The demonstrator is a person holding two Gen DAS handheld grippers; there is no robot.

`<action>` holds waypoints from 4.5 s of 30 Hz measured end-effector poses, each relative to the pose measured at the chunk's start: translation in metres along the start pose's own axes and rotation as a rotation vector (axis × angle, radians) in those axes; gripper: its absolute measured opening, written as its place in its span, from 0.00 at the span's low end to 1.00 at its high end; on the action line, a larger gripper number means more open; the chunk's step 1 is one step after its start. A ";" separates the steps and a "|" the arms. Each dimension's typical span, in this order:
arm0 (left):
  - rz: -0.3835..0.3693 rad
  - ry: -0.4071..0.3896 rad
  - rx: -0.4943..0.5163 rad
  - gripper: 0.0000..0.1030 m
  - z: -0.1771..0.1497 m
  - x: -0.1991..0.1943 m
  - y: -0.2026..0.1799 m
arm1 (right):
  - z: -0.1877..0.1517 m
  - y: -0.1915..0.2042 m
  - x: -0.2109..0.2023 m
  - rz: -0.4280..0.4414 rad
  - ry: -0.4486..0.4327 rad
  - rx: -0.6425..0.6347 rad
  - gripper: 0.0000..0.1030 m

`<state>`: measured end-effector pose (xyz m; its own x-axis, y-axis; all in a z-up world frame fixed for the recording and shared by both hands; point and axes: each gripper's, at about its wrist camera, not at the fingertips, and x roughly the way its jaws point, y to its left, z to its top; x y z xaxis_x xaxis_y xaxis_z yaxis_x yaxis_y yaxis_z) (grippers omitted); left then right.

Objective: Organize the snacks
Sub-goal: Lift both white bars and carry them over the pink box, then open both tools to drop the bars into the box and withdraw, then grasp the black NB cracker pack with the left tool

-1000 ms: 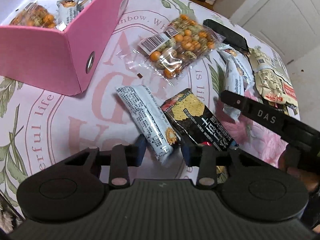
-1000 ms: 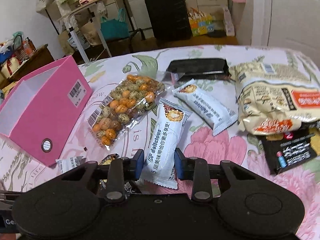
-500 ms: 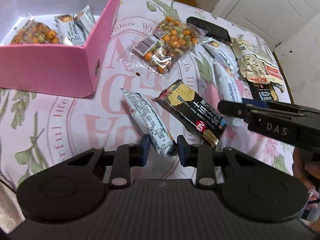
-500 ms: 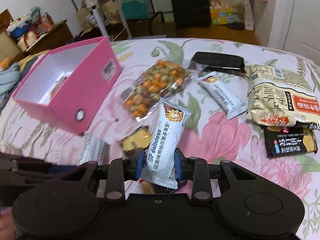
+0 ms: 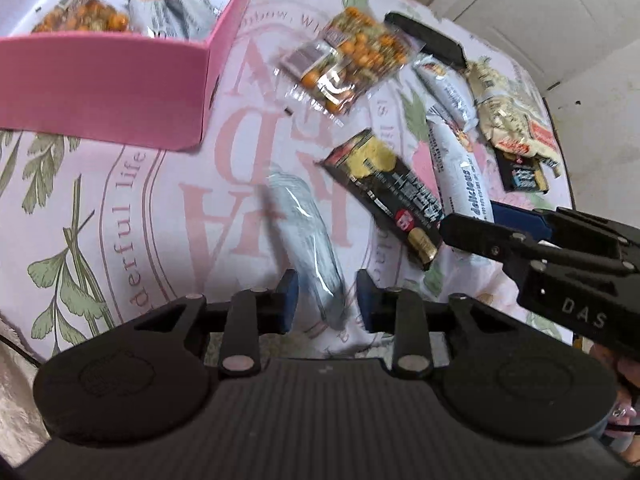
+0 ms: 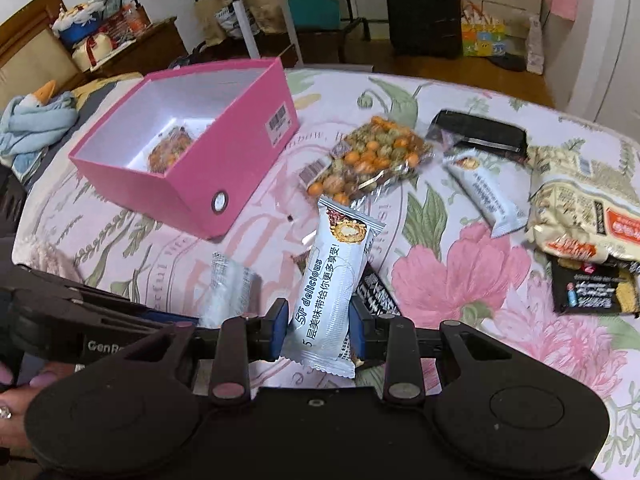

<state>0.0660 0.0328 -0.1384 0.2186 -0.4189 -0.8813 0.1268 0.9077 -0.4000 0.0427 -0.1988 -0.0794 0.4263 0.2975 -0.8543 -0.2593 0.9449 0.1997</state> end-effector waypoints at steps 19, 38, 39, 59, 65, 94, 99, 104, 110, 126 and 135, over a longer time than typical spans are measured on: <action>0.095 0.007 0.095 0.28 -0.002 0.014 -0.011 | -0.011 0.017 0.010 0.040 0.103 -0.073 0.35; 0.081 -0.159 0.103 0.28 0.001 -0.105 0.015 | 0.024 0.059 -0.049 0.142 0.003 -0.169 0.35; 0.085 -0.175 0.098 0.28 0.003 -0.113 0.020 | 0.029 0.062 -0.051 0.149 -0.010 -0.181 0.35; 0.345 -0.410 -0.056 0.28 0.118 -0.136 0.119 | 0.160 0.154 0.077 0.218 -0.106 -0.425 0.35; 0.362 -0.324 -0.099 0.27 0.143 -0.098 0.147 | 0.160 0.169 0.128 0.268 -0.044 -0.395 0.35; 0.133 -0.255 0.056 0.44 0.082 -0.130 0.076 | 0.071 0.035 -0.022 0.083 -0.134 -0.182 0.56; 0.088 -0.197 0.154 0.45 0.070 -0.106 0.033 | 0.042 -0.002 -0.034 0.033 -0.074 -0.126 0.65; 0.033 -0.123 0.265 0.47 0.059 -0.068 -0.008 | 0.009 -0.026 -0.023 0.022 -0.011 -0.032 0.70; 0.036 -0.076 0.351 0.49 0.064 -0.016 -0.041 | -0.019 -0.044 0.006 0.086 0.068 0.158 0.72; -0.047 0.029 0.237 0.50 0.073 0.073 -0.039 | -0.029 -0.052 0.045 0.059 0.026 0.271 0.66; -0.073 0.079 0.209 0.53 0.059 0.069 -0.047 | -0.025 -0.046 0.050 -0.031 0.000 0.235 0.81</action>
<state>0.1321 -0.0405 -0.1659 0.1264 -0.4724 -0.8723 0.3384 0.8471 -0.4097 0.0544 -0.2310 -0.1437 0.4307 0.2679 -0.8618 -0.0376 0.9594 0.2794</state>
